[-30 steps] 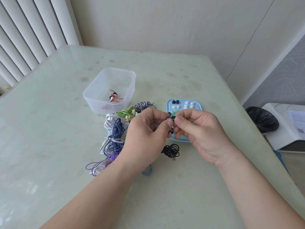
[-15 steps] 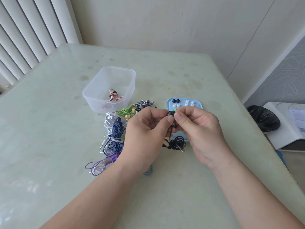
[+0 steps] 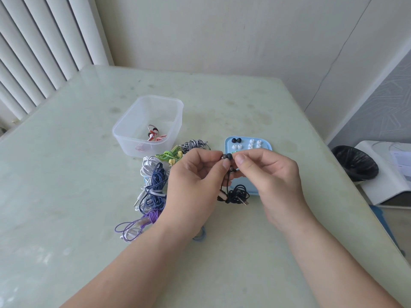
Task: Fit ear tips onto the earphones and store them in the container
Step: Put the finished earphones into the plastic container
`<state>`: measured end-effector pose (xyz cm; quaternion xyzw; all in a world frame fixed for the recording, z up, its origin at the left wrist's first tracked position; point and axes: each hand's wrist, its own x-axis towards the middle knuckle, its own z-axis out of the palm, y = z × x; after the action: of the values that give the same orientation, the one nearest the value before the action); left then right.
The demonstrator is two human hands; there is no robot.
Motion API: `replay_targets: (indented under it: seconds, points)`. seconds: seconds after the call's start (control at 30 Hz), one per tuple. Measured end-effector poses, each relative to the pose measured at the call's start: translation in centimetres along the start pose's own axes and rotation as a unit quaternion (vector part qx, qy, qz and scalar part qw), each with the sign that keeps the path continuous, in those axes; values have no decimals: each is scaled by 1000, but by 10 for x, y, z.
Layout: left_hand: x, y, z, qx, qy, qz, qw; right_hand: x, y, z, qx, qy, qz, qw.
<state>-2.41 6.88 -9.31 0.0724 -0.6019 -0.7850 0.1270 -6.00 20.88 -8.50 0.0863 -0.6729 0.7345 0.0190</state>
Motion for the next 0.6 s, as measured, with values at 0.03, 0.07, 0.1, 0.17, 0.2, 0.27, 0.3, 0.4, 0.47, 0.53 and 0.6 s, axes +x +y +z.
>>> replay_targets:
  seconds: [0.03,0.07,0.1,0.17,0.2,0.27,0.3,0.4,0.47,0.53,0.6]
  points:
    - [-1,0,0,0,-3,2,1000,1,-1,0,9,0,16,1000]
    - [-1,0,1,2,-5,4,1000,2,-1,-1,14,-2,30,999]
    - [-1,0,0,4,-8,6,1000,2,0,-1,16,-6,41,999]
    - [-1,0,0,8,-14,8,1000,4,0,-2,27,-8,61,998]
    - [-1,0,1,9,-16,8,1000,5,0,-2,37,-9,69,997]
    - [-2,0,1,11,-18,10,1000,6,0,-3,60,-15,78,995]
    - [-2,0,2,12,-18,11,1000,7,-1,-3,73,-20,81,994]
    - [-2,0,2,7,-22,12,1000,8,1,-4,97,-33,93,990]
    - [-2,0,2,9,-32,11,999,10,3,-6,99,-56,107,988]
    - [-1,0,1,15,-48,9,999,11,2,-9,106,-85,122,983]
    - [1,1,-2,11,-67,2,998,12,1,-11,116,-108,136,978]
